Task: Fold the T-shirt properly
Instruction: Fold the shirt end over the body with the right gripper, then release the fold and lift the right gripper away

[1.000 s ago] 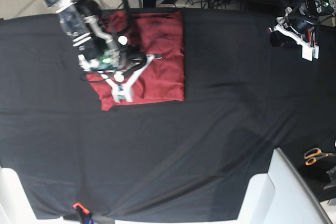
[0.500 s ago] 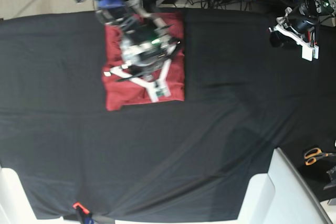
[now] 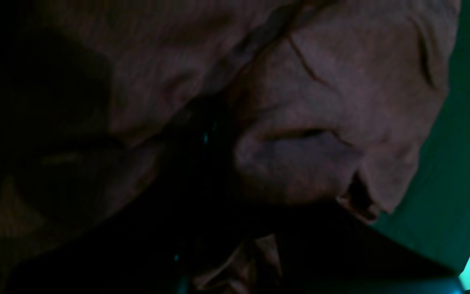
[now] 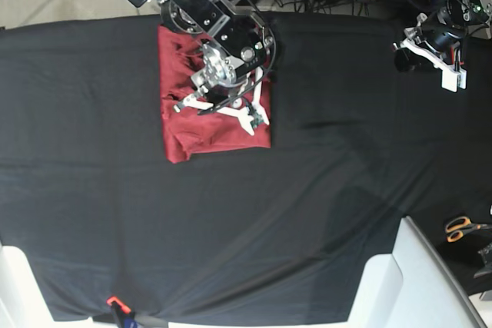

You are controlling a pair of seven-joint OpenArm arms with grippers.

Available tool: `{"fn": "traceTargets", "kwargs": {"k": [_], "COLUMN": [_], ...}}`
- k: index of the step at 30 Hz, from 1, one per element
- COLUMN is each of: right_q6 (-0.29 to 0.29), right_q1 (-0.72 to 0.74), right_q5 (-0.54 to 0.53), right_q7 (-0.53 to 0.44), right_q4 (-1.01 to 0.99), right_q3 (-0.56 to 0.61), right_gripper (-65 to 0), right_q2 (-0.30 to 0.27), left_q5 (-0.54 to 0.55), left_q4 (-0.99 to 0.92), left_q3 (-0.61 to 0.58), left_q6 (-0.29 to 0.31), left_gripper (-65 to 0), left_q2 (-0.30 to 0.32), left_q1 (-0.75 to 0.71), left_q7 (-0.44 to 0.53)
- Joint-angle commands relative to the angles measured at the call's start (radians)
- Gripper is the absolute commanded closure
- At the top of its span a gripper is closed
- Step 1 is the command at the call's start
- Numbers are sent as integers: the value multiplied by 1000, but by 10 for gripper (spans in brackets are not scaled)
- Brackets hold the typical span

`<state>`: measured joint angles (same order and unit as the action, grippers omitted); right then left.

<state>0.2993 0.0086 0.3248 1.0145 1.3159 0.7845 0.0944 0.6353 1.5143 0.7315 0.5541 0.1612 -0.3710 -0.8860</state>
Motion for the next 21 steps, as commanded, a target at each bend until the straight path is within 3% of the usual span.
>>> {"fn": "traceTargets", "kwargs": {"k": [1,10,12,17,19,21], "right_q6": [2,1,-1,-4,-5,-5], "right_q1": [21,18,17,0,0,4], "right_q5": [15,13,13,6,-45,-111], "right_q7": [-12,-20,-23,-75,-78,-78], "right_q4": [14,17,21,63,81,87], "right_q3": [-1,-3,-3,2,3,5], "right_gripper": [-6,-14,-80,-348,-390,-390], "right_q2": [17,18,18,18,17,15], "left_q5": [16,16,16,16,16,16], "left_q4": [13,13,13,13,13,13], "left_q3": [4,-54,-62,-59,-57,-56], "left_q6": [5,5,5,5,5,5], "left_gripper": [0,0,0,0,0,0], "left_q2": [15,15,15,16,16,18], "left_q1": [-1,0,0,0,0,0], "left_q7": [14,14,14,14,14,14]}}
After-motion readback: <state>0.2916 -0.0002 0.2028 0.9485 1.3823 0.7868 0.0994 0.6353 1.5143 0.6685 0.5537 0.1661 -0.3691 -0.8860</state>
